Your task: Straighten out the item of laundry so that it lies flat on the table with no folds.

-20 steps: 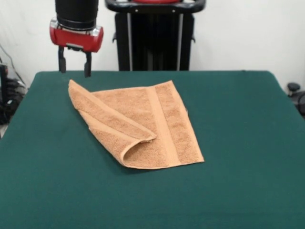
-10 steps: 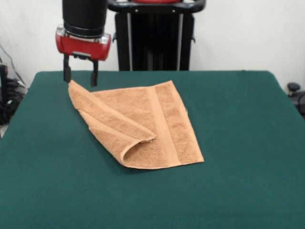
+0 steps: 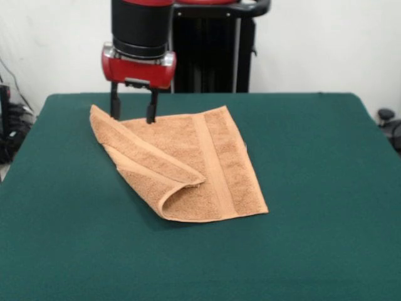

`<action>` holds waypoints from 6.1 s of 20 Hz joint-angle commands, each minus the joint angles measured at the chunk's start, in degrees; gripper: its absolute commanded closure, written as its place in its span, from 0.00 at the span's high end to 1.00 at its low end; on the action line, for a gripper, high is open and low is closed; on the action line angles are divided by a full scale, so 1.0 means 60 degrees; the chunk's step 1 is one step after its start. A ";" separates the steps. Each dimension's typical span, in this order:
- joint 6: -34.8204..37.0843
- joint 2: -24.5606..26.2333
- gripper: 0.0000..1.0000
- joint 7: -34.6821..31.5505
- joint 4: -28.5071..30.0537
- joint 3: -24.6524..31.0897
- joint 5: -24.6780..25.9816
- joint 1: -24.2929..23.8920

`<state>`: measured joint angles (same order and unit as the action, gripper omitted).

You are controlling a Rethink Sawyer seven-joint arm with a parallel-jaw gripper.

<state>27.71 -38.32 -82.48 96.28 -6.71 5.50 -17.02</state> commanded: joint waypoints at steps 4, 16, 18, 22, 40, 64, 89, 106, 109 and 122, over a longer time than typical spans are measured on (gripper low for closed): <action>0.1189 0.0767 1.00 -0.1921 -0.0445 0.0546 -0.0649 0.0524; 0.1247 0.1403 1.00 -0.2255 -0.0997 0.0152 -0.0623 0.0905; 0.1363 0.1501 1.00 -0.2302 -0.1097 0.0048 -0.0611 0.1021; 0.1542 0.1685 1.00 -0.2427 -0.1315 -0.0119 -0.0648 0.1264; 0.1976 0.2054 1.00 -0.3180 -0.1890 -0.0980 -0.1692 0.2231; 0.1759 0.3171 1.00 -0.2561 -0.2518 -0.0959 -0.2318 0.2302; 0.0657 0.3510 1.00 -0.2711 -0.2348 -0.0873 -0.2965 0.2206; 0.0909 0.3828 1.00 -0.2843 -0.2944 -0.1101 -0.3319 0.2435; 0.0916 0.3835 1.00 -0.2863 -0.2958 -0.1132 -0.3342 0.2453; 0.1017 0.3903 1.00 -0.3013 -0.3104 -0.1204 -0.3443 0.2596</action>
<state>34.77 -15.99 -82.48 79.83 -16.07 -11.52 -4.00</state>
